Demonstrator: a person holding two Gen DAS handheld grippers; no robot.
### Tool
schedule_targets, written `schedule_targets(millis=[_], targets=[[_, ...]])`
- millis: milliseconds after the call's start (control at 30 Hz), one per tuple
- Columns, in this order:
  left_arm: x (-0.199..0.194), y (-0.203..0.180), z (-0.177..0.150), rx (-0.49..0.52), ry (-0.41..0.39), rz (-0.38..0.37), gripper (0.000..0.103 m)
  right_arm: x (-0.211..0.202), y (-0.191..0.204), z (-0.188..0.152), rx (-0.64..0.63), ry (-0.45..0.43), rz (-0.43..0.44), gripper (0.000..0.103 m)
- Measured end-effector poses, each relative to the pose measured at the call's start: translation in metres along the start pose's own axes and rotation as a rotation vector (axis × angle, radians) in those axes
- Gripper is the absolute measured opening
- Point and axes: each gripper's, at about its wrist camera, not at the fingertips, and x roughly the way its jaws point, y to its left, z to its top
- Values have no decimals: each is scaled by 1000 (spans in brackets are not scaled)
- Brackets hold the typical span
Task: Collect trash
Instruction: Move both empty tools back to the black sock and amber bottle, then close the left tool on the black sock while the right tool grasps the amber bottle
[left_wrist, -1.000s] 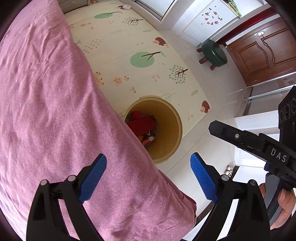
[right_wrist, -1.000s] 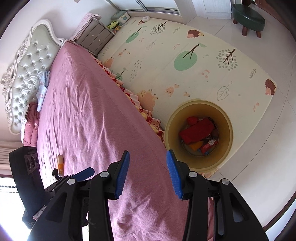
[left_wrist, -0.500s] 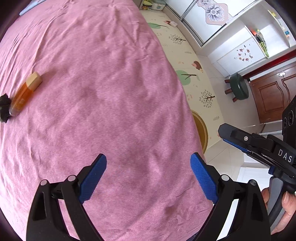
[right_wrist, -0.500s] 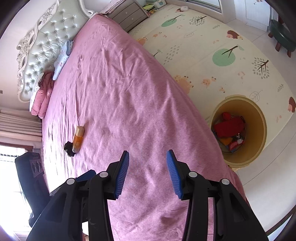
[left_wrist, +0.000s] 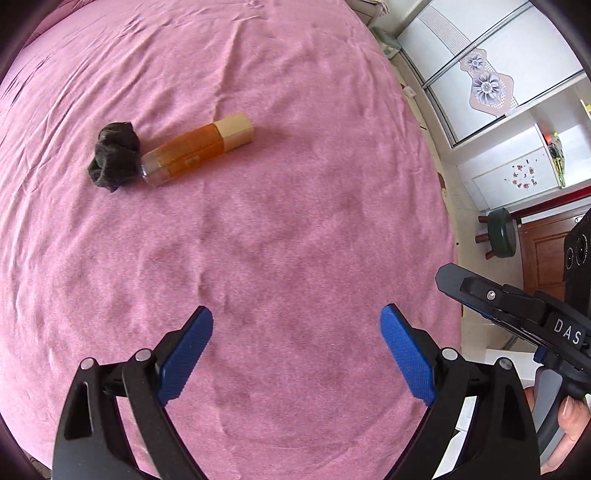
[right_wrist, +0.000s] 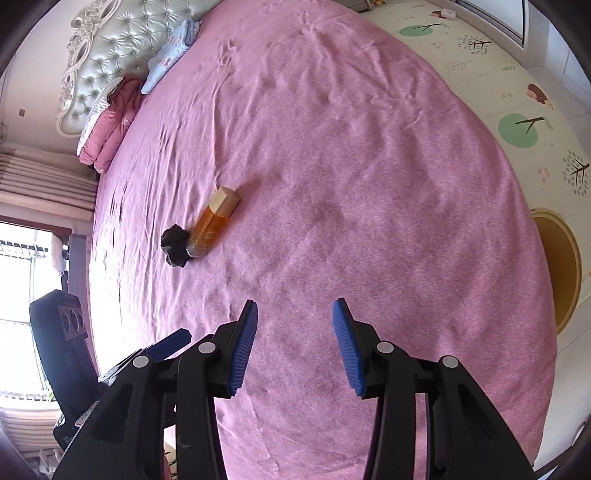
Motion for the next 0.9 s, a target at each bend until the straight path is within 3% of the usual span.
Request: schedule_targets(millis=[367, 633, 900], targets=[[-6, 85, 34, -58, -24, 25, 92, 57, 58, 14, -11, 32, -5, 43], [2, 150, 75, -159, -56, 39, 92, 94, 79, 26, 12, 48, 4, 46], [23, 180, 119, -188, -52, 41, 92, 121, 89, 47, 39, 62, -3, 46]])
